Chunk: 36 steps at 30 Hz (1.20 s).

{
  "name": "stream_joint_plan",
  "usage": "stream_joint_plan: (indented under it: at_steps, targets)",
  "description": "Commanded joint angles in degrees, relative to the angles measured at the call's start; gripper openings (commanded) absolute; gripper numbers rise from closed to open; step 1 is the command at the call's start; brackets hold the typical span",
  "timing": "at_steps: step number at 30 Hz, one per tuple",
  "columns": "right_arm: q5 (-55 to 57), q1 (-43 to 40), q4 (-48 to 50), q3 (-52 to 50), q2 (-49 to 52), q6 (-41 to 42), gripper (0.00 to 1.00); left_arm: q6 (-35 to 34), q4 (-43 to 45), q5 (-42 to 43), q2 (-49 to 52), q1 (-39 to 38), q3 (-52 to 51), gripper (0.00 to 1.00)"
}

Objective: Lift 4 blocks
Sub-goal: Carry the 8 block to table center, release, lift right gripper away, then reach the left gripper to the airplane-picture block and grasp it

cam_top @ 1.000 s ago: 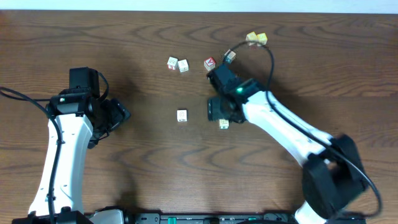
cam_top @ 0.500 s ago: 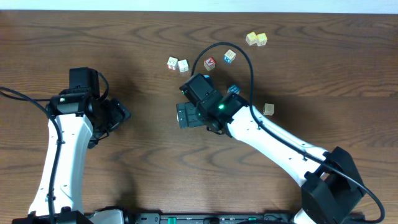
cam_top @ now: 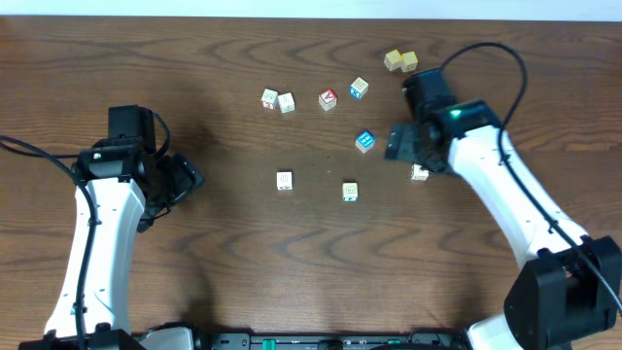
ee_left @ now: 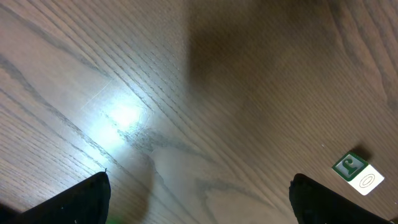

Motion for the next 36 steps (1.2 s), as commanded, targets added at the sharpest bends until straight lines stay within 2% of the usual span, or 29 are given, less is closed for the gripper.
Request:
stream_joint_plan:
  at_steps: [1, 4, 8, 12, 16, 19, 24, 28, 36]
  targets:
    - [-0.3, -3.2, 0.0, 0.3, -0.8, 1.0, 0.99, -0.5, -0.1, -0.3, -0.4, 0.2, -0.2, 0.92]
    - [-0.3, -4.0, -0.1, 0.3, -0.8, 0.9, 0.99, -0.7, 0.9, 0.4, -0.4, 0.2, -0.2, 0.92]
    - [-0.3, -4.0, -0.1, 0.3, -0.8, 0.9, 0.99, -0.7, 0.7, 8.5, -0.4, 0.2, -0.2, 0.92]
    - [-0.3, -4.0, -0.1, 0.3, -0.8, 0.9, 0.99, -0.3, 1.1, 20.9, -0.3, -0.4, -0.3, 0.92]
    - [-0.3, -4.0, 0.0, 0.3, -0.8, 0.9, 0.99, 6.5, 5.5, 30.7, -0.1, -5.5, -0.3, 0.92]
    - [-0.3, -4.0, 0.0, 0.3, -0.8, 0.9, 0.99, 6.2, 8.4, 27.9, 0.1, -11.6, -0.3, 0.92]
    - [-0.3, -4.0, -0.1, 0.3, -0.8, 0.9, 0.99, -1.4, 13.3, 9.9, 2.2, -22.6, -0.3, 0.92]
    - [-0.3, -4.0, -0.1, 0.3, -0.8, 0.9, 0.99, -1.8, 16.0, -0.5, 6.1, -28.6, -0.3, 0.92]
    - [-0.3, -4.0, -0.1, 0.3, -0.8, 0.9, 0.99, 4.7, 22.6, -1.0, 17.4, -31.8, -0.3, 0.91]
